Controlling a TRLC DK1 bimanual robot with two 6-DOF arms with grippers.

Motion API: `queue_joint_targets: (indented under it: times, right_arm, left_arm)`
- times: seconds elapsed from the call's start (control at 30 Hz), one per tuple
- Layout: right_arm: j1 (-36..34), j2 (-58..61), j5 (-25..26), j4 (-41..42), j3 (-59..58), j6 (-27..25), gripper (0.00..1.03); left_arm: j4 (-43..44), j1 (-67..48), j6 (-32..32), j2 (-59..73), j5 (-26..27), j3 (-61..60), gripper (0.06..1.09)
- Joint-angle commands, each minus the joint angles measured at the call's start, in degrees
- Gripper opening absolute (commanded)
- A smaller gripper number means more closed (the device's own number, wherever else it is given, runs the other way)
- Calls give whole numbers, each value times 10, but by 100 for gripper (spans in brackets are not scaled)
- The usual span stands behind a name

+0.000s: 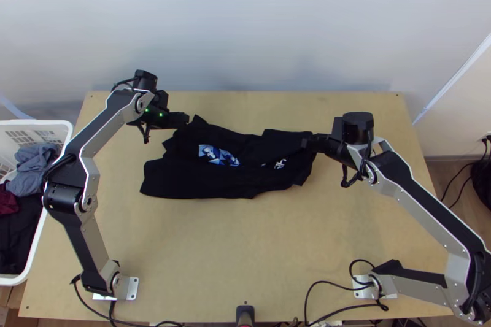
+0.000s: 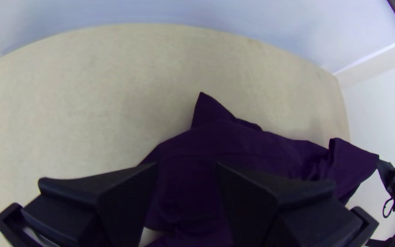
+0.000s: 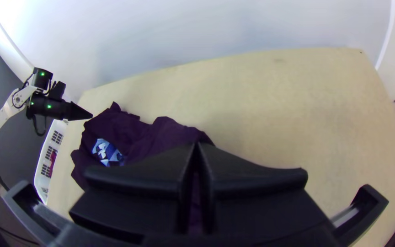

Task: Fold the t-shirt

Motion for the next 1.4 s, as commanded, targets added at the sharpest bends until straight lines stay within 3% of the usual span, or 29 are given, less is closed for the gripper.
queue_joint_targets:
  times: [0.0,0.17,0.2,0.27,0.47,0.83,1.03,1.23,1.37]
  right_arm:
    - [-5,-19,3,12,-12,2,4]
    - [-11,-21,3,13,-6,2,3]
    - [-14,-22,3,13,-5,2,3]
    - [-18,-24,3,13,-4,2,3]
    - [-27,-34,3,17,2,2,4]
    - [-56,-30,19,34,77,-9,3]
    - [-59,-29,36,103,140,-50,3]
    - [-64,-27,49,239,187,-97,3]
    - [-61,-35,48,229,205,-97,3]
  left_arm:
    - [-13,-8,11,13,9,-16,70]
    - [-17,-30,35,12,15,-52,65]
    - [-15,-34,38,11,14,-62,51]
    - [22,-35,38,-2,16,-87,10]
    - [28,-14,12,-24,17,-62,9]
    - [-24,35,-73,-92,11,144,9]
    - [-31,28,-94,-135,-23,237,9]
    - [-43,25,-98,-174,-42,282,9]
    - [-90,24,-104,-197,-42,261,9]
